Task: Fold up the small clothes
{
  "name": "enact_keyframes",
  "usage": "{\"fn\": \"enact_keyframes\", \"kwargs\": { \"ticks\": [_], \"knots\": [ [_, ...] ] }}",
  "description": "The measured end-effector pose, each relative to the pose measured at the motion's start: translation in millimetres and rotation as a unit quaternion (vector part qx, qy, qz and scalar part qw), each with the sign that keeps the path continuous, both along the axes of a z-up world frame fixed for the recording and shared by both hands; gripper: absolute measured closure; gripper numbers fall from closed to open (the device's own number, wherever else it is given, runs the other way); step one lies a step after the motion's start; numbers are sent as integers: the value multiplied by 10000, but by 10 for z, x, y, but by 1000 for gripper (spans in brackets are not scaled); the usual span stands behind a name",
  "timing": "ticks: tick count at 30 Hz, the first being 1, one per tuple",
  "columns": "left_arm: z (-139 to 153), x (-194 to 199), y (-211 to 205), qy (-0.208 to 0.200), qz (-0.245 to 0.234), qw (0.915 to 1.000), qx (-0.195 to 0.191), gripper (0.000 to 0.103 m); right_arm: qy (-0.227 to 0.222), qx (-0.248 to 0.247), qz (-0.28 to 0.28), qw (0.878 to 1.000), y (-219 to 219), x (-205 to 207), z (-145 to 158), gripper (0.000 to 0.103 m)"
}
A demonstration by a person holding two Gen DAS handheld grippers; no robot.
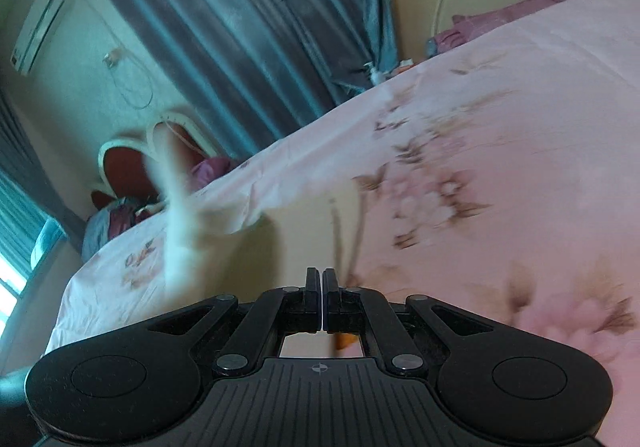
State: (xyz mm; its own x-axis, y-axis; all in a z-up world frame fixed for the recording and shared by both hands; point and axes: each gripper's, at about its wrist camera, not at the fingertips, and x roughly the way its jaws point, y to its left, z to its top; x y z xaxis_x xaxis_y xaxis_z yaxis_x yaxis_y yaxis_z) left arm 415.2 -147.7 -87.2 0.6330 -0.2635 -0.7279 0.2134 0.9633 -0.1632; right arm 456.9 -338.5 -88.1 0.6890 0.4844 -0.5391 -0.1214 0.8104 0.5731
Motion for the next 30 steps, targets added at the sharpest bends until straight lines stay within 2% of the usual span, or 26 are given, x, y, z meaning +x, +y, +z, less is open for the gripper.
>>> {"fn": "enact_keyframes", "kwargs": {
  "ticks": [1, 2, 4, 5, 6, 8, 10, 12, 17, 19, 21, 23, 28, 30],
  "knots": [
    [-38, -13, -77, 162, 21, 9997, 158, 47, 1, -8, -64, 10000, -56, -8, 3, 39],
    [-6, -83, -65, 45, 42, 9999, 85, 45, -167, 32, -89, 9998, -110, -36, 23, 24],
    [100, -180, 103, -203, 60, 9996, -192, 47, -210, 113, 113, 9997, -142, -40, 59, 28],
    [139, -179, 225, -280, 238, 9991, -195, 50, -178, 192, 257, 9993, -123, -14, 53, 41],
    [162, -160, 364, -364, 437, 9982, -187, 56, -123, 267, 434, 9986, -69, 21, 41, 47],
    [158, -53, 701, -492, 899, 9946, -142, 59, -63, 296, 678, 9972, 75, 80, 9, 59],
    [107, 68, 975, -442, 1227, 9914, -84, 64, -17, 288, 799, 9964, 208, 96, -42, 59],
    [26, 217, 1173, -342, 1316, 9907, -61, 65, 66, 146, 860, 9962, 372, 162, -96, 59],
    [-184, 506, 1329, -78, 1137, 9933, -187, 65, 293, 22, 789, 9965, 536, 358, -229, 59],
    [-268, 546, 1352, 25, 1064, 9941, -188, 70, 422, 62, 832, 9956, 564, 414, -288, 59],
    [-370, 586, 1367, 240, 972, 9948, -169, 71, 560, -25, 854, 9948, 587, 435, -328, 59],
    [-444, 622, 1380, 364, 897, 9952, -141, 70, 777, 123, 976, 9921, 575, 447, -394, 59],
    [-464, 627, 1429, 320, 724, 9967, -197, 70, 829, 285, 874, 9923, 567, 428, -410, 59],
    [-454, 630, 1428, 250, 627, 9976, -152, 71, 816, 140, 890, 9926, 642, 453, -421, 59]
  ]
}}
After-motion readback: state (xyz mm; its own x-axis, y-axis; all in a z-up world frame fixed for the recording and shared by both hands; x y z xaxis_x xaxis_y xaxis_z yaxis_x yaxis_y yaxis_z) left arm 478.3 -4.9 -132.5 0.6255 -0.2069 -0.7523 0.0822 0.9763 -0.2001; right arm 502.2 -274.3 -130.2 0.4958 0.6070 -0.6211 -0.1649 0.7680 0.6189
